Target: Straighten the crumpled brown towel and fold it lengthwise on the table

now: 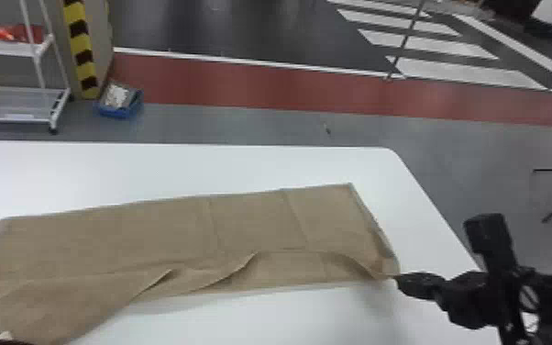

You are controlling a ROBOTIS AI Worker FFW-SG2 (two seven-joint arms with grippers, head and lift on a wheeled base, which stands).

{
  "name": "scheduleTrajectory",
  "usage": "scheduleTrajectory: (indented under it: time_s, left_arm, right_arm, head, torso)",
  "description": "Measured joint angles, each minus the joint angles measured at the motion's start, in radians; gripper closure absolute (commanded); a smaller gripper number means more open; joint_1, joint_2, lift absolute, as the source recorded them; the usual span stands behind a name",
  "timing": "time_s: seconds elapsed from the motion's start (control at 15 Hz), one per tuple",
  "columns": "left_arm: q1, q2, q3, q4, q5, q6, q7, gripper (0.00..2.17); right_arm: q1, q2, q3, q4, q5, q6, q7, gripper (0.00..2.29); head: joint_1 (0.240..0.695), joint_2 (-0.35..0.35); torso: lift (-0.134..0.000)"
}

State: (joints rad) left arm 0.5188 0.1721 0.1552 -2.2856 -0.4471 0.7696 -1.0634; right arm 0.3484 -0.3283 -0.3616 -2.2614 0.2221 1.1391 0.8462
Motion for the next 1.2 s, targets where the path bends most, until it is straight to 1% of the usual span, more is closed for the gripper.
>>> scheduleTrajectory:
  time_s: [0.27, 0.47, 0.53, 0.6, 0.67, 0.87, 0.93, 1.0, 1.13, 1.2]
  left_arm:
    - [-0.023, 0.009, 0.005, 0.031, -0.011, 0.016, -0.007, 0.54]
    - [-0.037, 0.010, 0.011, 0.041, -0.015, 0.022, -0.030, 0.55]
    - [-0.042, 0.011, 0.013, 0.044, -0.017, 0.028, -0.035, 0.60]
    - [-0.048, 0.012, 0.014, 0.046, -0.022, 0.041, -0.045, 0.95]
    - [-0.053, 0.012, 0.014, 0.049, -0.027, 0.051, -0.049, 1.09]
    - [-0.064, 0.012, 0.018, 0.055, -0.038, 0.061, -0.052, 1.10]
    - [-0.068, 0.014, 0.021, 0.058, -0.042, 0.061, -0.054, 1.29]
    - [-0.071, 0.016, 0.023, 0.060, -0.044, 0.061, -0.061, 1.42]
    - [-0.081, 0.017, 0.032, 0.058, -0.045, 0.062, -0.076, 1.42]
    - [-0.091, 0.017, 0.037, 0.056, -0.046, 0.064, -0.105, 1.42]
  right_arm:
    - [0.002, -0.009, -0.007, -0.009, -0.012, 0.004, 0.002, 1.36]
    - [0.006, -0.011, -0.012, -0.018, -0.015, 0.007, 0.002, 1.36]
    - [0.007, -0.011, -0.013, -0.019, -0.017, 0.008, 0.002, 1.37]
    - [0.007, -0.011, -0.014, -0.020, -0.018, 0.008, 0.002, 1.36]
    - [0.007, -0.011, -0.015, -0.021, -0.018, 0.008, 0.002, 1.36]
    - [0.005, -0.011, -0.017, -0.021, -0.019, 0.008, 0.002, 1.36]
    - [0.004, -0.011, -0.017, -0.021, -0.019, 0.008, 0.002, 1.36]
    - [0.002, -0.011, -0.019, -0.021, -0.021, 0.008, 0.001, 1.36]
    - [0.001, -0.012, -0.029, -0.020, -0.029, 0.011, 0.001, 1.36]
    - [0.002, -0.015, -0.034, -0.020, -0.033, 0.013, 0.000, 1.36]
  head:
    - [0.695, -0.234]
    - [0.695, -0.231]
    - [0.695, -0.229]
    - [0.695, -0.228]
    - [0.695, -0.226]
    - [0.695, -0.216]
    - [0.695, -0.213]
    - [0.695, -0.210]
    - [0.695, -0.210]
    - [0.695, -0.214]
  torso:
    - [-0.124]
    - [-0.124]
    - [-0.124]
    - [-0.124]
    - [-0.124]
    - [-0.124]
    - [-0.124]
    - [-0.124]
    - [-0.124]
    - [-0.124]
